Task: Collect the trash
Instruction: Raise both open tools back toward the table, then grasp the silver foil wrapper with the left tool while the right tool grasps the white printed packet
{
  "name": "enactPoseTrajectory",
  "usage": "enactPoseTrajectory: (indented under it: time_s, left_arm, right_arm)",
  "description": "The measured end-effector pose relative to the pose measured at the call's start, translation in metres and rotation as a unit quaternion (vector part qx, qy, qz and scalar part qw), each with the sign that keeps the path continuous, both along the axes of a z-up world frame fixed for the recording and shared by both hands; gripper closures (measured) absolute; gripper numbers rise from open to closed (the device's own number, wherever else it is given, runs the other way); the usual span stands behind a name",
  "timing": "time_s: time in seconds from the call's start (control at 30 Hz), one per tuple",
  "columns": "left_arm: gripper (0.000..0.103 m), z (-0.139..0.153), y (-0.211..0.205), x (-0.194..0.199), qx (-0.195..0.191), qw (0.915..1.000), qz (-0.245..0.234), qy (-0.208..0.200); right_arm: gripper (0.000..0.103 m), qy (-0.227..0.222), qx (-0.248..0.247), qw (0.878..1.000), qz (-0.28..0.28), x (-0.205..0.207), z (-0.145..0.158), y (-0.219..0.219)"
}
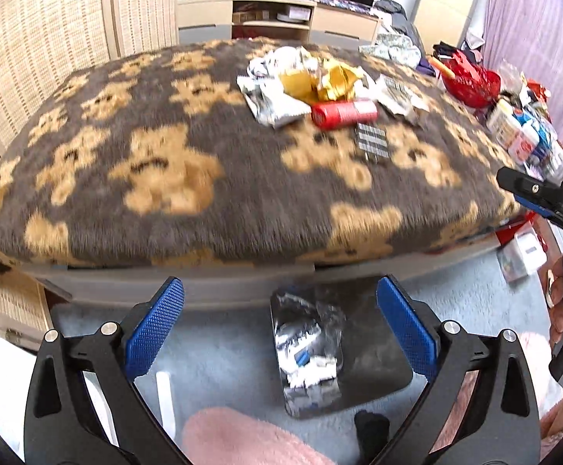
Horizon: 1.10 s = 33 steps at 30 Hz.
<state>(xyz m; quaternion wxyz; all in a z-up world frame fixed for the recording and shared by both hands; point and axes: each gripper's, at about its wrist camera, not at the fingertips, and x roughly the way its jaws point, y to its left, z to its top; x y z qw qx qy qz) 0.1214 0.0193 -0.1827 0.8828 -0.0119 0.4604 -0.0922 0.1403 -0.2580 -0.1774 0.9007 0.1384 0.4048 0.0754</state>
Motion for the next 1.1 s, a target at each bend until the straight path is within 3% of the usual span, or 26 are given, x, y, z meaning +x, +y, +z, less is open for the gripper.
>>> enactPoseTrajectory:
  time_s: [0.3, 0.63, 0.87, 1.0, 1.1]
  left_arm:
    - [0.009, 0.010, -0.010, 0.065, 0.000, 0.9996, 0.007, -0.026]
    - [0.014, 0.004, -0.021, 0.153, 0.012, 0.9989, 0.029, -0.035]
    - [0.016, -0.009, -0.021, 0.204, 0.013, 0.9988, 0.039, -0.027]
    - [0.024, -0.022, -0.018, 0.222, 0.015, 0.9989, 0.043, -0.011]
    - [0.034, -0.032, -0.017, 0.229, 0.012, 0.9991, 0.040, 0.004]
  right_arm:
    - [0.004, 0.009, 0.004, 1.000, -0.009, 0.060, -0.010, -0.001]
    - [0.004, -0.026, -0.030, 0.999, -0.034, 0.130, -0.006, -0.010]
    - [0.004, -0.001, -0.047, 0.998, -0.038, 0.177, -0.027, -0.014]
    - [0.005, 0.012, -0.054, 0.998, -0.033, 0.194, -0.039, -0.010]
    - [0.013, 0.023, -0.066, 0.997, -0.027, 0.203, -0.048, -0.005]
